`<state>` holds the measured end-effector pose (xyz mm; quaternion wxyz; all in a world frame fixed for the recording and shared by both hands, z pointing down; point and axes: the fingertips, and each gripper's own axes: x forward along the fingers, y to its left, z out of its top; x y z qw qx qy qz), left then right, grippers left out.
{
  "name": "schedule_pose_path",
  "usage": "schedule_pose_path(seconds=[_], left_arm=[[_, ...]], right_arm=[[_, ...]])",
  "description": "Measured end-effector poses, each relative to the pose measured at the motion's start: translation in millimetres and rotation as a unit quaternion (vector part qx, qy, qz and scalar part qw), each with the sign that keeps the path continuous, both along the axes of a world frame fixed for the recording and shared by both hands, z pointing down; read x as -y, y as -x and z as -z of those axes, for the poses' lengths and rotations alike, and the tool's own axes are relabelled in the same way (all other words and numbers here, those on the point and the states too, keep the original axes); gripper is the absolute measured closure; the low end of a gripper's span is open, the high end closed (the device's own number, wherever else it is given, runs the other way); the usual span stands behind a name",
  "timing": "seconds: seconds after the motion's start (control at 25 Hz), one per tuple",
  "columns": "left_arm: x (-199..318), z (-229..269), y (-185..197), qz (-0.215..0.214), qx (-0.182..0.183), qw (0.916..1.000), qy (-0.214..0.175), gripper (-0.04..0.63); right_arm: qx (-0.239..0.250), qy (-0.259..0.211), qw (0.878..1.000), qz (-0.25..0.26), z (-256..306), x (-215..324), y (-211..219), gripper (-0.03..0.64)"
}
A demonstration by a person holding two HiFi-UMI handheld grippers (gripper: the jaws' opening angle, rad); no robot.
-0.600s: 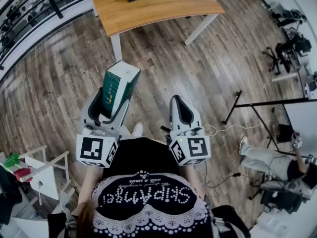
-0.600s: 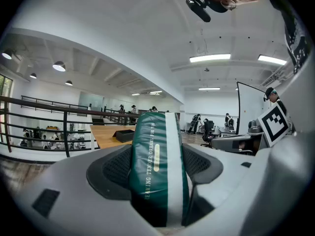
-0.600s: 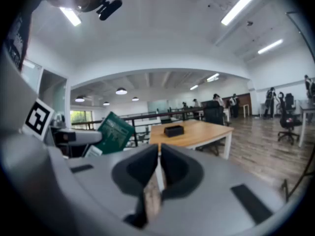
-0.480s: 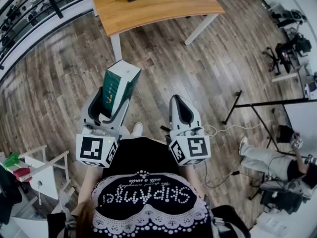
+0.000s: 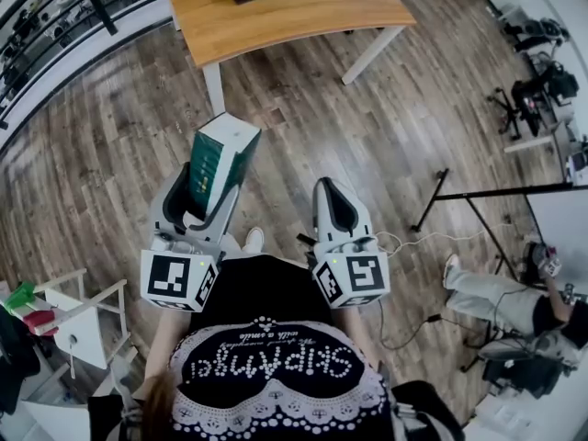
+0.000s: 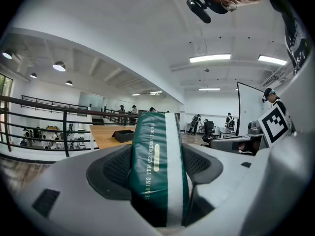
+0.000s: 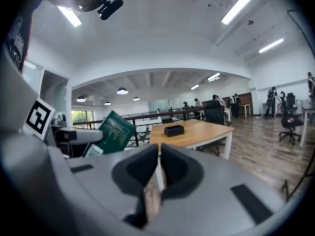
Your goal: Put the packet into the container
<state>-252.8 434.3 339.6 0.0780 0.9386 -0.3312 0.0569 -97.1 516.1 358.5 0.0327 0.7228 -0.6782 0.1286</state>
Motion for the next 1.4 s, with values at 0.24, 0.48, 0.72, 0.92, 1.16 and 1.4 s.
schedule_pose_path(seconds=[0.24,0.48,0.72,0.92,1.16,1.4], left_arm=[[-6,2,0,0.006,-0.005,1.0,-0.002,0.25],[-11,3,-4,0.002,-0.007,1.0,0.006,0.25],[-8,-1,-4,0.003,-0.005,0.9999,0.009,0.25],[5,-3,-8,0.001,-0.005,0.9999,0.014,0.252],[36,-7,-19,-0.006,-0.005,0.9997,0.022,0.252],[84,-4,-31,-0.015,-0.011,0.9996,0.022,0.253]], right_arm=[[0.007,-0.004,1.0,0.005,-1,-6,-2,0.577],[0.015,0.003,1.0,0.0,-2,-9,-8,0.575],[0.018,0.006,1.0,-0.008,-6,-11,-13,0.577],[0.021,0.014,1.0,-0.016,-9,-5,-18,0.575],[0.029,0.024,0.999,-0.028,-14,22,-32,0.576],[0.026,0.024,0.999,-0.027,-8,73,-42,0.577]])
